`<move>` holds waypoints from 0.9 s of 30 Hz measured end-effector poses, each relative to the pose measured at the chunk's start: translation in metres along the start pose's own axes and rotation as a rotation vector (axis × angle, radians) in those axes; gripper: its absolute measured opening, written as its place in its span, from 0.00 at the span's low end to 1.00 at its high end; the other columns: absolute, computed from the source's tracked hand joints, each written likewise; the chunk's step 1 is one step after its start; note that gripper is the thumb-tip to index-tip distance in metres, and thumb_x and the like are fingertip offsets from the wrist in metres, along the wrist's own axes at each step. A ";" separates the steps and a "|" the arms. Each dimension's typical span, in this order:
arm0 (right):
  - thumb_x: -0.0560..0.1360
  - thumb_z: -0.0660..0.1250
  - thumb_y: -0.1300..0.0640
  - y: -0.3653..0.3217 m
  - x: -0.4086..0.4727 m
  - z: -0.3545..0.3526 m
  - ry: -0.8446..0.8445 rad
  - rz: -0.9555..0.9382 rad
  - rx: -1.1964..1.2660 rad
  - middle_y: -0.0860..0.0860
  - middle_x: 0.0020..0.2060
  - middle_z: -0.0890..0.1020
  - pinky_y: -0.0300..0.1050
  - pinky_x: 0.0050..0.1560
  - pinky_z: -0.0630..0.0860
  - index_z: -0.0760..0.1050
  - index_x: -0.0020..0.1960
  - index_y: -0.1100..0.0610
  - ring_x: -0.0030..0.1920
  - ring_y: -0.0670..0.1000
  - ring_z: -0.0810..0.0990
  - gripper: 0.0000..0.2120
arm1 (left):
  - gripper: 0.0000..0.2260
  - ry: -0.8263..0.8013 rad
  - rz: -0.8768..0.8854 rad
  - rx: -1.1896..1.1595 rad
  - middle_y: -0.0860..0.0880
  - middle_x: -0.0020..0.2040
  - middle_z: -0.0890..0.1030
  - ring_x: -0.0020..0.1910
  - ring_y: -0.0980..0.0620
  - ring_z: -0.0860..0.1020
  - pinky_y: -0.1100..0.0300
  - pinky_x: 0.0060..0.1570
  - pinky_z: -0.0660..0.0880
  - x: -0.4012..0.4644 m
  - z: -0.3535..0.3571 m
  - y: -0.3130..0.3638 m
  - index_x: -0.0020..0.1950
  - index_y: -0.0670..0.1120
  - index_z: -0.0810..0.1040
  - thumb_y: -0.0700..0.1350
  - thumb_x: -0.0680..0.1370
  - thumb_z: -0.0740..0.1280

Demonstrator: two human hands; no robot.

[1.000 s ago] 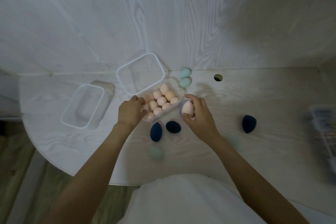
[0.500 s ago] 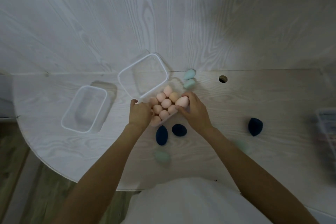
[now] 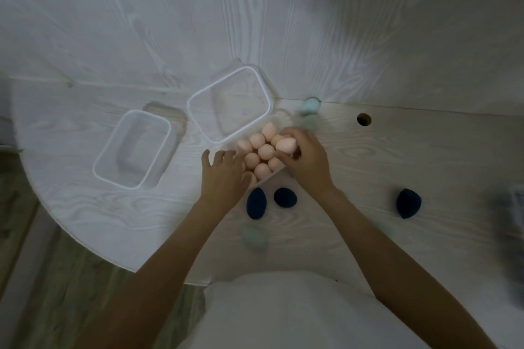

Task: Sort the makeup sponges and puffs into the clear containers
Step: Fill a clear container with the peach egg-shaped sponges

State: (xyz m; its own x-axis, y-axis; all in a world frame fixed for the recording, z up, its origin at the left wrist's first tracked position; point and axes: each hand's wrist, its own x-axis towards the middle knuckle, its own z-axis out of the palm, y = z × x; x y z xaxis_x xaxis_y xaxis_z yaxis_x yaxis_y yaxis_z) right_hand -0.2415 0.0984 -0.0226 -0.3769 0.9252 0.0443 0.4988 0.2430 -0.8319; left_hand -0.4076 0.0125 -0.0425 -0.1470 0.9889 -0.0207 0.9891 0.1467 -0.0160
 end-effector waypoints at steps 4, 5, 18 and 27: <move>0.69 0.71 0.61 -0.011 0.022 0.008 -0.108 -0.013 0.147 0.51 0.53 0.75 0.41 0.49 0.76 0.75 0.55 0.53 0.49 0.47 0.76 0.16 | 0.22 0.078 -0.053 -0.045 0.45 0.48 0.82 0.49 0.43 0.78 0.40 0.57 0.69 -0.013 -0.001 0.004 0.48 0.44 0.80 0.60 0.66 0.72; 0.70 0.70 0.63 -0.014 0.026 0.011 -0.136 -0.016 0.183 0.51 0.55 0.74 0.40 0.51 0.77 0.74 0.56 0.54 0.51 0.46 0.76 0.16 | 0.23 0.081 -0.065 -0.045 0.45 0.46 0.82 0.49 0.43 0.78 0.41 0.57 0.68 -0.015 -0.001 0.005 0.48 0.44 0.80 0.62 0.65 0.70; 0.68 0.69 0.64 -0.007 0.058 0.066 -0.505 -0.928 -0.677 0.49 0.41 0.83 0.43 0.47 0.69 0.80 0.46 0.55 0.38 0.50 0.80 0.08 | 0.20 0.161 -0.067 -0.138 0.55 0.46 0.83 0.55 0.52 0.77 0.44 0.60 0.60 -0.027 0.011 0.003 0.48 0.50 0.81 0.62 0.67 0.62; 0.66 0.72 0.63 -0.027 0.069 0.063 -0.559 -0.896 -0.818 0.52 0.32 0.80 0.44 0.41 0.68 0.78 0.40 0.58 0.32 0.53 0.76 0.04 | 0.20 0.246 -0.041 -0.147 0.54 0.47 0.83 0.54 0.50 0.78 0.46 0.59 0.59 -0.032 0.013 -0.004 0.50 0.49 0.81 0.61 0.66 0.66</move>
State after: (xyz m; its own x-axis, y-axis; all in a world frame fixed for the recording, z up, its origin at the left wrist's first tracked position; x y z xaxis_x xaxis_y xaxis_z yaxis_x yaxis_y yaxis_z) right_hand -0.3302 0.1373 -0.0325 -0.9871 0.1602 0.0032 0.1598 0.9855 -0.0573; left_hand -0.4071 -0.0204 -0.0543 -0.1973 0.9552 0.2208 0.9762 0.1708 0.1335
